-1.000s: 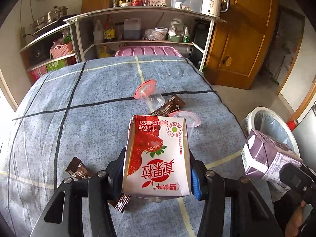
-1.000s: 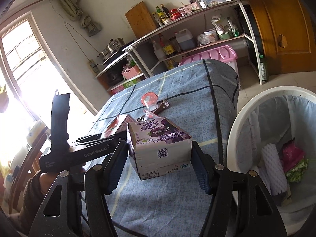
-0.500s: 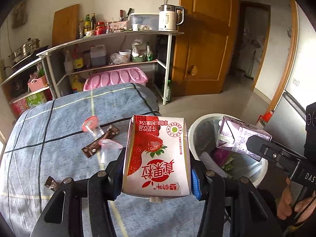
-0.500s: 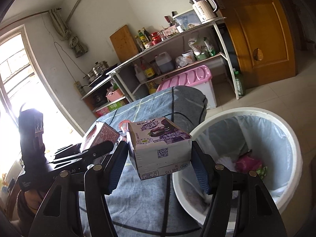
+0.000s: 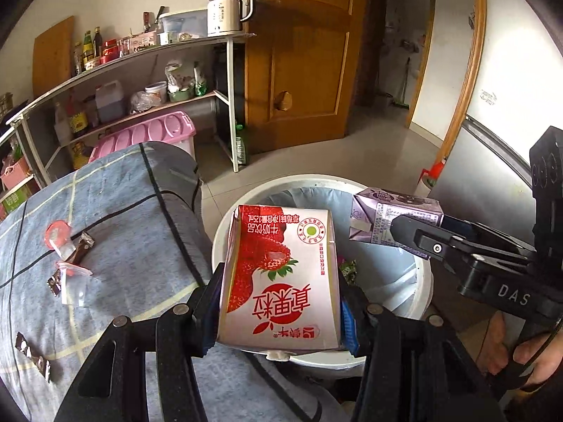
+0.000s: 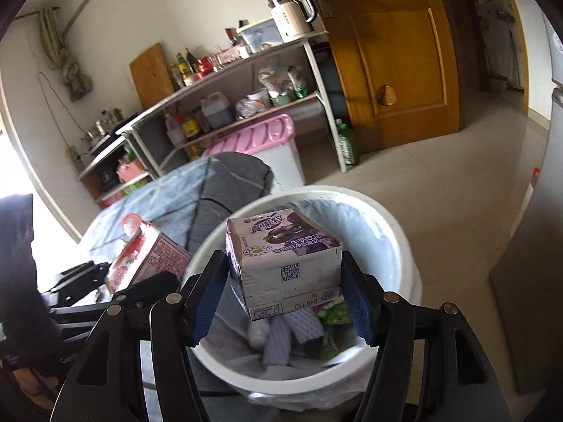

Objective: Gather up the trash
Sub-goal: 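Carry the purple carton in the right gripper and red carton in the left over the bin, then open both grippers over the white bin to drop the cartons, then move both tools back over the cups and chocolate wrappers on the table, then grasp a clear red-lidded cup with the right gripper while the left grasps a brown chocolate wrapper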

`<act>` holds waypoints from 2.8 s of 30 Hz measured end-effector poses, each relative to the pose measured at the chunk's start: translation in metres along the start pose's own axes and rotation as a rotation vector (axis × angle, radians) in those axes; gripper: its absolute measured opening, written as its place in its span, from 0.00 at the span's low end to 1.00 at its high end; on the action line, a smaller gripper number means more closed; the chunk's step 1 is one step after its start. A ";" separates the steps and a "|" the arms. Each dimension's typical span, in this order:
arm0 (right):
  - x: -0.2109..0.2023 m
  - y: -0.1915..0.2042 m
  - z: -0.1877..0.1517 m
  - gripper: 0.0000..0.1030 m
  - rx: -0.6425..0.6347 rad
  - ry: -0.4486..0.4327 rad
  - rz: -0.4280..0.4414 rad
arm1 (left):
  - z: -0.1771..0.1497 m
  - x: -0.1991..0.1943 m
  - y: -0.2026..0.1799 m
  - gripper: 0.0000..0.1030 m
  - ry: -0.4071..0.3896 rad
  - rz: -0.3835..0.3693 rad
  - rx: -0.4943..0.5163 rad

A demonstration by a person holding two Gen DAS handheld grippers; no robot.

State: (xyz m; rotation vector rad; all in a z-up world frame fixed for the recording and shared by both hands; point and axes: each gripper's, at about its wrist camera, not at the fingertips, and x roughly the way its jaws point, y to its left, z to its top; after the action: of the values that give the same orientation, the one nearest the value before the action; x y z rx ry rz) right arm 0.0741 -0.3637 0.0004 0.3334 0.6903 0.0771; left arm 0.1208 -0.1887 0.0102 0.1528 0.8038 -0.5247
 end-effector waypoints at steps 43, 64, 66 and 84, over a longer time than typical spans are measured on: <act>0.026 0.093 -0.007 0.63 -0.133 0.055 0.095 | -0.059 -0.076 0.142 0.64 -0.079 0.210 -0.299; 0.114 0.218 -0.019 0.62 -0.270 0.208 0.228 | -0.123 -0.084 0.264 0.64 0.003 0.316 -0.548; 0.122 0.226 -0.016 0.62 -0.272 0.217 0.237 | -0.123 -0.080 0.270 0.64 0.008 0.315 -0.554; 0.174 0.252 -0.011 0.44 -0.184 0.302 0.204 | -0.115 -0.052 0.278 0.58 0.062 0.353 -0.533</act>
State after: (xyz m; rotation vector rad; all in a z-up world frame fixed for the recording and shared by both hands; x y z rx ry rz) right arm 0.2108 -0.0918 -0.0321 0.2155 0.9391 0.3892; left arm 0.1567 0.1085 -0.0501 -0.1816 0.9274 0.0362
